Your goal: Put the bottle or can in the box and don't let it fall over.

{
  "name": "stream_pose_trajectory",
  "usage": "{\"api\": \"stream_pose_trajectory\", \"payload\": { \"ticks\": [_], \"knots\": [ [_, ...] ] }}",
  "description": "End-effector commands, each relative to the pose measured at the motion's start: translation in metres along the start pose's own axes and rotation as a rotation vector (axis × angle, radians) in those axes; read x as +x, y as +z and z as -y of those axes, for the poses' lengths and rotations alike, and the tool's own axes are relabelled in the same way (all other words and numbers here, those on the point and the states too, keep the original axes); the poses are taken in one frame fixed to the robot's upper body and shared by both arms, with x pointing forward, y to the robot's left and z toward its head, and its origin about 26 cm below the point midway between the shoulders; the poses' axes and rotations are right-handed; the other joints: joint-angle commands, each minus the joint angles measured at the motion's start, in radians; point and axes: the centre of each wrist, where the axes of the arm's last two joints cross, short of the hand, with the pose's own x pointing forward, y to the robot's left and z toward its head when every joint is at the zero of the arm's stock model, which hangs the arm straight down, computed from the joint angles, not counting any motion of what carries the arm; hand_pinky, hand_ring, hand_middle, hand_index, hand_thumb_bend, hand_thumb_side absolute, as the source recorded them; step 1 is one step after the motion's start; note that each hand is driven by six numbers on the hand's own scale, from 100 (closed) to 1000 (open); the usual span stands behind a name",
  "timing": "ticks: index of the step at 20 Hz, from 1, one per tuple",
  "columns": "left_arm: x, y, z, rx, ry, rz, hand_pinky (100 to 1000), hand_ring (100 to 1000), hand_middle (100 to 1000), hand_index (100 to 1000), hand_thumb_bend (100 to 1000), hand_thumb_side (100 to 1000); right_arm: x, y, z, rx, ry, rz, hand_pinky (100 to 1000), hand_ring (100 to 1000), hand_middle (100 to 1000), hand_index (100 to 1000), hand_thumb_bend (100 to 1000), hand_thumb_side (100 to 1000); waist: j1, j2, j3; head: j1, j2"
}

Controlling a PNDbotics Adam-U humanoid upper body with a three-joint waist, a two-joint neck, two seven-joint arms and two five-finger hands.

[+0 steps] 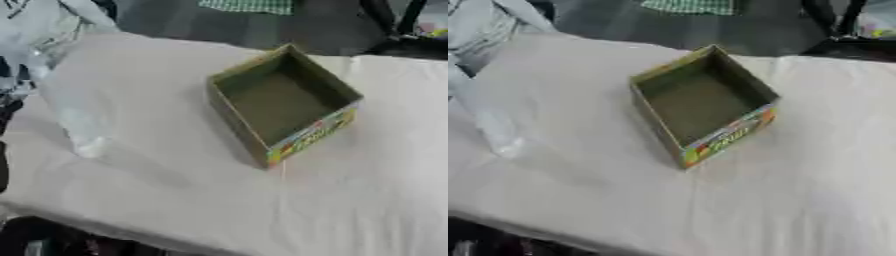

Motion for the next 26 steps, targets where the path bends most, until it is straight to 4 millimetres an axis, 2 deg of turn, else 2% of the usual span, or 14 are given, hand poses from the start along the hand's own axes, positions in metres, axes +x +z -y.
{"api": "stream_pose_trajectory", "payload": {
  "ticks": [1,5,19,26],
  "knots": [
    [0.008,-0.005,0.002,-0.022,-0.009,0.042,647,360,254,893,748,673,0.006,-0.013,0.009,-0.022,0.007,0.037,792,725,642,837,100,678,-0.002,-0.010,0.000,0.002,-0.009],
    [0.010,-0.006,0.002,-0.036,-0.009,0.066,645,357,250,867,747,671,0.005,-0.013,0.010,-0.021,0.008,0.035,793,725,643,837,100,679,-0.002,-0.012,0.000,-0.003,-0.004],
    [0.010,-0.005,0.000,-0.038,-0.018,0.077,642,356,249,869,751,668,0.004,-0.013,0.010,-0.020,0.008,0.032,793,725,643,837,100,681,-0.003,-0.012,0.002,0.001,0.007],
    [0.005,0.006,-0.006,0.024,-0.016,0.047,640,355,248,878,754,669,0.004,-0.014,0.010,-0.022,0.008,0.031,793,725,643,837,100,683,-0.007,-0.008,0.001,0.004,-0.015]
  ]
}}
